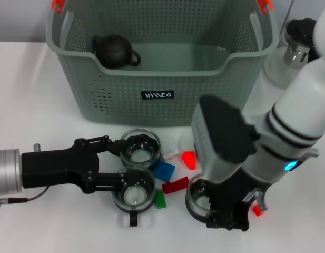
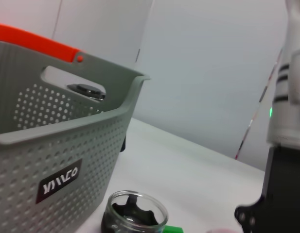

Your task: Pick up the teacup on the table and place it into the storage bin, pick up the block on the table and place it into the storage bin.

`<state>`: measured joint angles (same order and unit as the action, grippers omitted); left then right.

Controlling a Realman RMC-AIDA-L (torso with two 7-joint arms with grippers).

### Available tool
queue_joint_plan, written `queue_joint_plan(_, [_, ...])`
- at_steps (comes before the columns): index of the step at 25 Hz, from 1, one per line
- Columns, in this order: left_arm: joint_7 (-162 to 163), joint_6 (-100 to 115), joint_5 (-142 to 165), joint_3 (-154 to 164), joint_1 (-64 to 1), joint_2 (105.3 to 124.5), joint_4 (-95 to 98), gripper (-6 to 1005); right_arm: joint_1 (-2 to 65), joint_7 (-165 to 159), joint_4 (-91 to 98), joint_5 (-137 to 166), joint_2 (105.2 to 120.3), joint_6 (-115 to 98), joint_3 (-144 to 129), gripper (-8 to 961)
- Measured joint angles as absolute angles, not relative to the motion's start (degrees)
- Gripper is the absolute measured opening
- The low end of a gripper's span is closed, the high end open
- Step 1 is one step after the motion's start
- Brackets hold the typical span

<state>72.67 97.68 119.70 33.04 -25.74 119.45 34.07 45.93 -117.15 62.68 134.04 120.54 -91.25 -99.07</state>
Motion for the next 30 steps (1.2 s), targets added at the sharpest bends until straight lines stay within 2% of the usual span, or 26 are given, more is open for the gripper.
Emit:
queue_joint_plan(14, [71.9, 99.15, 120.09, 31.55, -25.39, 119.44, 34.21, 875, 46.95, -116.86, 71.84, 132.8, 120.24, -106.89, -80.92, 60])
queue_joint_plan(20, [71.72, 99.33, 120.0, 31.58, -25.46, 119.44, 34.06, 875, 51.78, -117.2, 75.83, 130.65, 120.13, -112.8, -65.11, 60])
queue_joint_plan(25, [71.47, 99.33, 119.93, 31.63, -25.6, 119.44, 33.95, 875, 55.43, -117.42, 75.77, 130.57, 119.98, -108.91, -54.43, 59])
queue_joint_plan(30, [71.45, 99.32, 119.83, 31.99, -25.98, 119.44, 33.92, 875, 56.1, -119.43, 74.22, 130.63, 119.55, -97.09, -52.11, 58])
